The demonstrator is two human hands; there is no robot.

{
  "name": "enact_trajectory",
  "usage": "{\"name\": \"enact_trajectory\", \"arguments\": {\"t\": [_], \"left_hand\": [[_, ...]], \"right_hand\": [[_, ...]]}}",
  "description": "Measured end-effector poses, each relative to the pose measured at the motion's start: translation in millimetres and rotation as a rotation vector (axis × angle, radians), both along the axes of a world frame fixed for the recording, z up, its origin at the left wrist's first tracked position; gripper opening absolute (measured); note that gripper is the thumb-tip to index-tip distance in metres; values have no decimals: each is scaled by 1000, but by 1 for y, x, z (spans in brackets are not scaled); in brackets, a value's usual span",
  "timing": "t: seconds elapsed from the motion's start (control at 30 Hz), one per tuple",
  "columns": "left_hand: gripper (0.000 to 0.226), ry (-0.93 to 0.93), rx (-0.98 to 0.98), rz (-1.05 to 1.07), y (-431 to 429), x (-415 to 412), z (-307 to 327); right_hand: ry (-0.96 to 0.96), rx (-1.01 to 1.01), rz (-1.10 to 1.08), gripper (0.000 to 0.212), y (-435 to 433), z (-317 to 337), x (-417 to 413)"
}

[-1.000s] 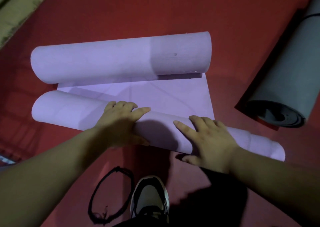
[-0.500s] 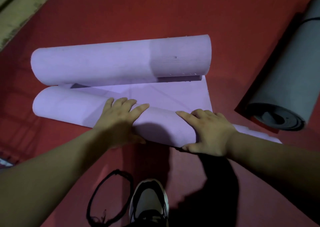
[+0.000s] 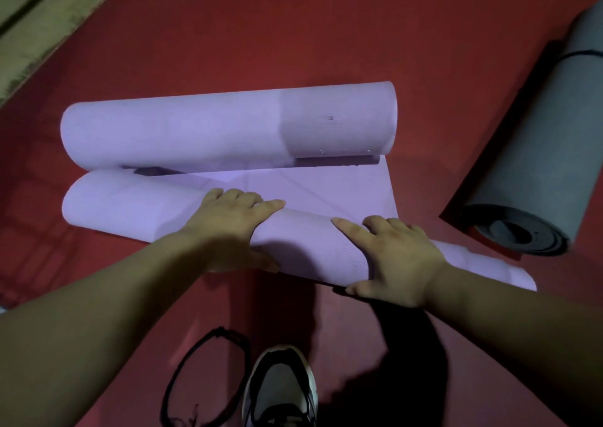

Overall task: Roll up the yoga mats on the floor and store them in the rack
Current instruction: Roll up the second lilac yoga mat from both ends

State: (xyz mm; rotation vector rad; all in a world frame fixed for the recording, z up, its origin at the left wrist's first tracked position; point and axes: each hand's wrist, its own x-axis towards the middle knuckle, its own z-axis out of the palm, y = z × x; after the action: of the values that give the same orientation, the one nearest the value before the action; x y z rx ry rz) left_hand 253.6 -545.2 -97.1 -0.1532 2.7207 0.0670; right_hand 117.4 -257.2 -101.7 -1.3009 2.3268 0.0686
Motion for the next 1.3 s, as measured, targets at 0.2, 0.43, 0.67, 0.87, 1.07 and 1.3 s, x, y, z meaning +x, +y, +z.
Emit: {"name": "enact_trajectory", "arguments": {"t": [0.2,0.43,0.67,0.87,1.07,1.3], "left_hand": [[114,-19,136,-70,38,38,8],[113,-198,209,-64,67,63,15],[104,-214,238,-65,61,46,8],[122,-198,194,-57,57,41,2],[124,-178,129,0,56,32,-2],[123,-6,59,66,52,15,-12]], "right_hand": [[-211,53,31,116,43,6,29],[-389,-2,-1,112,72,7,61],[-463,27,-36,111,61,8,44],[-328,26,-36,110,56,10,50],[-186,-12,-73,106,45,5,75],[-201,-10,-104,85,37,-2,60]]}}
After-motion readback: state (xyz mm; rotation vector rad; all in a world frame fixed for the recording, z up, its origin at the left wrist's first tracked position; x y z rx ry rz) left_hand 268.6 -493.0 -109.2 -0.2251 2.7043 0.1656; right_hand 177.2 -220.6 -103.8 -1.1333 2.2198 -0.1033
